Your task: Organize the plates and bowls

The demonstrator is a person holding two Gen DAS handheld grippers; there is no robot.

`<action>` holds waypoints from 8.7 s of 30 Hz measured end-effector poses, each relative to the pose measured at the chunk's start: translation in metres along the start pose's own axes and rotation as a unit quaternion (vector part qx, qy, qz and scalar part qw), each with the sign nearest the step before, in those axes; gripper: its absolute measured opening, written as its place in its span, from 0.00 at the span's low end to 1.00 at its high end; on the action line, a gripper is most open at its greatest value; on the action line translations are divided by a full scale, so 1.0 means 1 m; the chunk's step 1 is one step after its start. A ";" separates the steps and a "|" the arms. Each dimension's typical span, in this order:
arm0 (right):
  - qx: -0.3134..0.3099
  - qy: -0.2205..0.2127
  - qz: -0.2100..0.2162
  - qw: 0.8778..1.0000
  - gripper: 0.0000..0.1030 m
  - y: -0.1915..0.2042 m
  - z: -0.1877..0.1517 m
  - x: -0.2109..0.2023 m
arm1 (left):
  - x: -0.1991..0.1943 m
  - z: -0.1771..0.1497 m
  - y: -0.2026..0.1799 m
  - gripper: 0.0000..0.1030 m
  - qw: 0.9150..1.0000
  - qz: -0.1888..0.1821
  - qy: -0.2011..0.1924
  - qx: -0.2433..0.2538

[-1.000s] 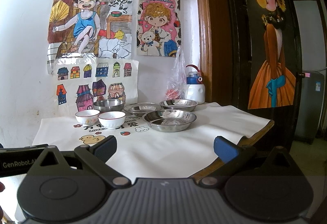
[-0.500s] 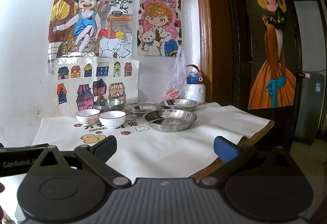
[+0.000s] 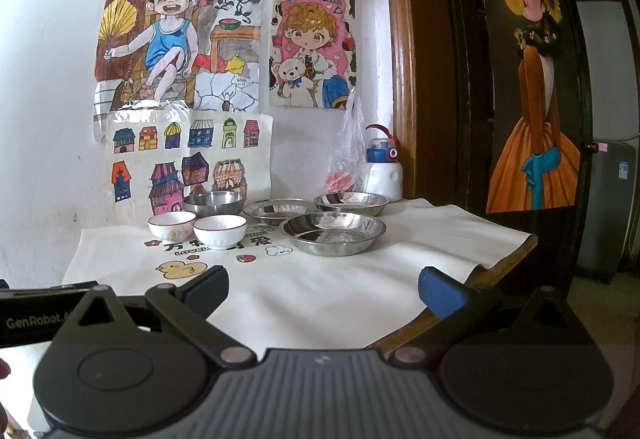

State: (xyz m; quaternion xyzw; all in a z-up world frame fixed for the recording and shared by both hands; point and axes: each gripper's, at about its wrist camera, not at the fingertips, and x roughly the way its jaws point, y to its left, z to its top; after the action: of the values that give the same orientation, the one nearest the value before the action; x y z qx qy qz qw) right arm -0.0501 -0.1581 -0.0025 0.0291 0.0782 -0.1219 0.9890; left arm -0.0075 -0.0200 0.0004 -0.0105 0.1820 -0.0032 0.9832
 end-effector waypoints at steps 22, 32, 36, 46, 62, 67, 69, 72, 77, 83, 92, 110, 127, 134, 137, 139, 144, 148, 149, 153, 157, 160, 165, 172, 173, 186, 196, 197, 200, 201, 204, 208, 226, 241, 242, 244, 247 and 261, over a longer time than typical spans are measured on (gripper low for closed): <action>0.003 0.014 -0.001 1.000 1.00 -0.005 -0.006 0.014 | 0.017 -0.001 -0.001 0.99 1.000 -0.015 0.014 -0.006; 0.022 0.034 -0.020 0.999 1.00 -0.029 -0.007 0.054 | 0.053 0.021 -0.025 0.99 0.999 -0.045 0.027 0.004; 0.028 0.039 -0.030 0.998 1.00 -0.042 0.000 0.073 | 0.074 0.035 -0.043 0.99 0.997 -0.064 0.044 0.017; 0.033 0.046 -0.046 0.997 1.00 -0.075 0.023 0.131 | 0.136 0.069 -0.085 0.99 0.992 -0.087 0.081 0.035; 0.012 0.121 0.024 0.992 1.00 -0.125 0.043 0.260 | 0.248 0.091 -0.144 0.99 0.980 -0.119 0.154 0.035; 0.011 0.170 0.037 0.985 1.00 -0.132 0.046 0.297 | 0.269 0.091 -0.162 0.96 0.976 -0.125 0.172 0.042; 0.008 0.176 0.047 0.983 1.00 -0.133 0.046 0.306 | 0.276 0.091 -0.167 0.95 0.975 -0.125 0.177 0.046; -0.002 0.181 0.063 0.981 0.98 -0.129 0.046 0.315 | 0.282 0.091 -0.171 0.93 0.975 -0.124 0.179 0.043; -0.002 0.187 0.082 0.979 0.87 -0.128 0.048 0.324 | 0.290 0.091 -0.171 0.83 0.974 -0.121 0.188 0.027; 0.015 0.201 0.101 0.974 0.63 -0.128 0.049 0.331 | 0.298 0.088 -0.173 0.64 0.972 -0.122 0.202 0.012; 0.031 0.217 0.127 0.967 0.24 -0.127 0.047 0.336 | 0.298 0.090 -0.178 0.17 0.973 -0.123 0.198 0.004; 0.011 0.146 0.073 0.987 0.23 -0.131 0.090 0.337 | 0.302 0.139 -0.213 0.17 0.981 -0.152 0.114 0.040; 0.079 0.155 0.063 0.983 0.24 -0.144 0.105 0.458 | 0.423 0.176 -0.261 0.17 0.977 -0.157 0.122 0.082; 0.063 0.151 0.052 0.985 0.25 -0.139 0.095 0.471 | 0.446 0.173 -0.270 0.17 0.976 -0.158 0.120 0.090; 0.049 0.152 0.045 0.986 0.26 -0.135 0.092 0.473 | 0.452 0.171 -0.273 0.17 0.976 -0.156 0.122 0.092; 0.042 0.155 0.042 0.986 0.26 -0.133 0.090 0.475 | 0.455 0.169 -0.272 0.18 0.976 -0.152 0.125 0.095; 0.014 0.152 0.032 0.988 0.30 -0.123 0.088 0.474 | 0.454 0.170 -0.274 0.18 0.976 -0.150 0.120 0.104; -0.001 0.149 0.026 0.989 0.30 -0.118 0.087 0.473 | 0.450 0.172 -0.283 0.18 0.974 -0.157 0.111 0.120; -0.004 0.148 0.025 0.989 0.30 -0.117 0.087 0.473 | 0.450 0.172 -0.285 0.18 0.973 -0.158 0.112 0.122; -0.010 0.145 0.021 0.989 0.32 -0.117 0.086 0.473 | 0.453 0.168 -0.283 0.18 0.974 -0.154 0.116 0.118; -0.012 0.140 0.017 0.990 0.38 -0.118 0.087 0.470 | 0.454 0.167 -0.275 0.20 0.975 -0.151 0.120 0.107; -0.016 0.127 0.016 0.992 0.53 -0.117 0.089 0.467 | 0.455 0.167 -0.273 0.28 0.976 -0.150 0.123 0.102; -0.013 0.113 0.016 0.993 0.69 -0.119 0.090 0.462 | 0.448 0.170 -0.263 0.50 0.977 -0.145 0.122 0.096; -0.012 0.090 0.016 0.996 0.88 -0.114 0.109 0.429 | 0.411 0.182 -0.234 0.81 0.982 -0.141 0.096 0.080; -0.011 0.084 0.019 0.996 0.91 -0.112 0.114 0.419 | 0.404 0.184 -0.228 0.85 0.983 -0.140 0.093 0.073; -0.023 0.015 0.030 0.999 1.00 -0.084 0.154 0.290 | 0.283 0.200 -0.151 0.99 0.989 -0.134 0.036 0.042; -0.002 -0.017 0.050 0.999 1.00 -0.053 0.147 0.216 | 0.217 0.184 -0.075 0.99 0.991 -0.127 0.009 0.033; -0.001 -0.018 0.051 0.999 1.00 -0.048 0.144 0.209 | 0.214 0.181 -0.068 0.99 0.991 -0.127 0.011 0.033; -0.004 -0.022 0.048 0.999 1.00 -0.034 0.133 0.193 | 0.202 0.171 -0.044 0.99 0.992 -0.120 0.017 0.036; -0.005 -0.021 0.049 0.999 1.00 -0.030 0.129 0.188 | 0.200 0.168 -0.037 0.99 0.992 -0.120 0.020 0.036; -0.008 -0.010 0.056 0.998 1.00 -0.016 0.116 0.175 | 0.194 0.154 -0.017 0.99 0.992 -0.117 0.034 0.035; -0.011 0.013 0.059 0.998 1.00 -0.001 0.097 0.161 | 0.188 0.135 0.007 0.99 0.992 -0.113 0.051 0.025; -0.026 0.092 0.081 0.992 1.00 0.039 0.046 0.144 | 0.176 0.093 0.055 0.99 0.995 -0.071 0.059 0.045; -0.027 0.100 0.101 0.989 1.00 0.045 0.050 0.171 | 0.206 0.108 0.054 0.99 0.994 -0.056 0.068 0.064; -0.026 0.100 0.103 0.989 1.00 0.044 0.051 0.174 | 0.208 0.110 0.053 0.99 0.994 -0.056 0.068 0.066; -0.024 0.101 0.104 0.989 1.00 0.043 0.053 0.182 | 0.213 0.113 0.051 0.99 0.994 -0.057 0.068 0.070; -0.018 0.099 0.103 0.990 1.00 0.039 0.057 0.193 | 0.221 0.118 0.047 0.99 0.993 -0.061 0.068 0.076; 0.009 0.080 0.088 0.993 1.00 0.007 0.081 0.255 | 0.275 0.172 -0.004 0.99 0.986 -0.103 0.031 0.127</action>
State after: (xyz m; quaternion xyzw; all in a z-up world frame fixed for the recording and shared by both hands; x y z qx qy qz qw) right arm 0.2082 -0.2181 0.0361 0.0539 0.1527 -0.0328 0.9862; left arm 0.3109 -0.0235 0.0625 0.0962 0.2080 -0.1281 0.9649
